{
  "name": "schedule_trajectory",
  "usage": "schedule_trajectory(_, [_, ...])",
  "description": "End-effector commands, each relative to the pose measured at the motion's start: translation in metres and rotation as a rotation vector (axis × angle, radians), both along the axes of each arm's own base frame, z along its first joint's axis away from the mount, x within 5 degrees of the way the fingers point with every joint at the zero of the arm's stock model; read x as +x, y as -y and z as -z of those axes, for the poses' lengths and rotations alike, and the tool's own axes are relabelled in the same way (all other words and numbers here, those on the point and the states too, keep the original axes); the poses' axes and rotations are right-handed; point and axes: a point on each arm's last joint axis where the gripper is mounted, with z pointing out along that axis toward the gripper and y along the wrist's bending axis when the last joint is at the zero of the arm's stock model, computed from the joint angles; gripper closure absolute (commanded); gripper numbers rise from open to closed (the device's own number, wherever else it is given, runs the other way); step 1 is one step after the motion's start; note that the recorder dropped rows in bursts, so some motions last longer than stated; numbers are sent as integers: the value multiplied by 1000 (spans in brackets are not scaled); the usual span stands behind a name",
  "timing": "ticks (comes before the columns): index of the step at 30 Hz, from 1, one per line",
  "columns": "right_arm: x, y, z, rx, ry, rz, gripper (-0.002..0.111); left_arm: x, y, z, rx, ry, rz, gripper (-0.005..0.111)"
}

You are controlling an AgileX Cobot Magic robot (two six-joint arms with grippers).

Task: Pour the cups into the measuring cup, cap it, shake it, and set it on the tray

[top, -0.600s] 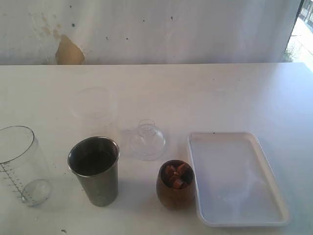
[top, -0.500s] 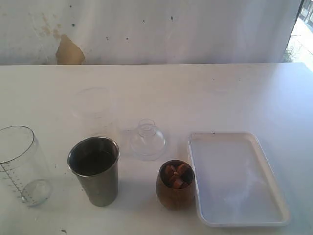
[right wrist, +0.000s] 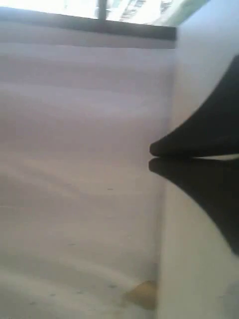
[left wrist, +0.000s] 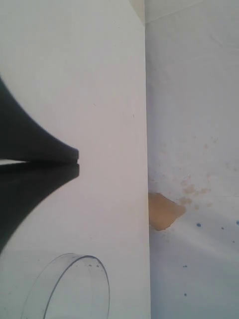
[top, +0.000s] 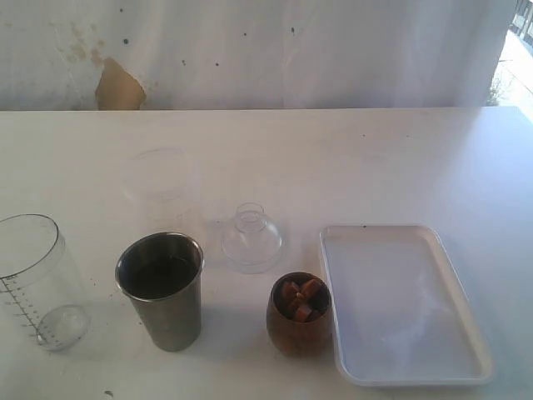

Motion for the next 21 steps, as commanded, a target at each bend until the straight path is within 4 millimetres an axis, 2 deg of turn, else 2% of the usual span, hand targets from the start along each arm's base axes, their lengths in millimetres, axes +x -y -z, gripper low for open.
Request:
schedule_trajectory(1, [-8,2,-19,180,225,-50,108,0,0,1,1,10,4,107])
schedule_trajectory(7, [-6,1,-17,385,185,-121,108,0,0,1,1,10,4,107])
schedule_trajectory(12, [-12,2,-29,365,298,-132,105,0,0,1,1,10,4,107])
schedule_trajectory(14, [-11,1,-39,313,303,-126,92,0,0,1,1,10,4,107])
schedule_trajectory(16, [-7,-2,-47,255,282,-122,70,0,0,1,1,10,4,107])
schedule_trajectory(19, [7,-2,-56,257,217,-118,35,0,0,1,1,10,4,107])
schedule_trajectory(21, [18,-4,-61,237,171,-114,19,0,0,1,1,10,4,107])
